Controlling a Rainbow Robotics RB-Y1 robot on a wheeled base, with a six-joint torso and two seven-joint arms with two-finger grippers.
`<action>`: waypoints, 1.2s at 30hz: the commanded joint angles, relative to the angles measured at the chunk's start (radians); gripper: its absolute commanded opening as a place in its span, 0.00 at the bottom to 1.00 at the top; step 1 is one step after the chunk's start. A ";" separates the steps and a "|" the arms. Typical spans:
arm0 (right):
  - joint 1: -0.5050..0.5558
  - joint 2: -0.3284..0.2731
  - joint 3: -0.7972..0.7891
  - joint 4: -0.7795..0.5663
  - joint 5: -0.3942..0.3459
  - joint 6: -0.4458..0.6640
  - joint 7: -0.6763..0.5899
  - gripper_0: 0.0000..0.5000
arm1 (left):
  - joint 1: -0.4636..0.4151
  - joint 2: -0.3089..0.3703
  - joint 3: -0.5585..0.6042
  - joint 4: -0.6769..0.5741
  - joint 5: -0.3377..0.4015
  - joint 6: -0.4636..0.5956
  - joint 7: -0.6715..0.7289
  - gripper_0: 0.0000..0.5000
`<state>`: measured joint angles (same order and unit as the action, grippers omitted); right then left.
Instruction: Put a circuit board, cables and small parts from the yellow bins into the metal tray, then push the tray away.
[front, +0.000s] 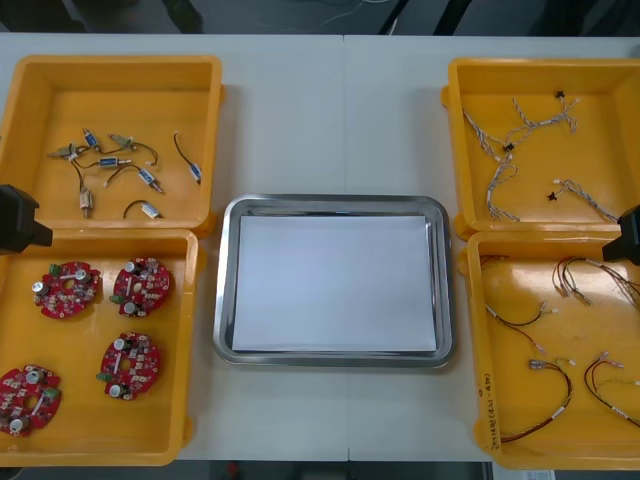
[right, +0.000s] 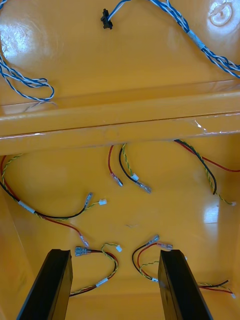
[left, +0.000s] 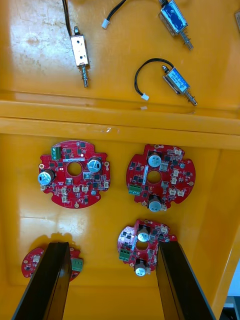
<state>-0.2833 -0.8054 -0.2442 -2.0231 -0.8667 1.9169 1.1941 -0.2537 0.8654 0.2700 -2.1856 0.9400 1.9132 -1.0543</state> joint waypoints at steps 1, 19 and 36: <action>0.012 -0.041 -0.029 -0.005 -0.006 0.003 0.047 1.00 | 0.014 0.043 0.029 -0.025 0.006 0.007 -0.064 1.00; 0.047 -0.017 -0.040 0.001 0.003 -0.001 0.044 1.00 | 0.033 0.026 0.020 -0.010 -0.004 0.007 -0.024 1.00; 0.208 -0.015 -0.064 -0.005 0.061 -0.133 0.038 1.00 | 0.157 0.026 0.092 -0.037 -0.010 0.007 0.077 1.00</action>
<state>-0.1299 -0.8053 -0.2647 -2.0212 -0.8149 1.8108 1.1940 -0.1396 0.8651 0.3205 -2.1871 0.9349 1.9132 -1.0539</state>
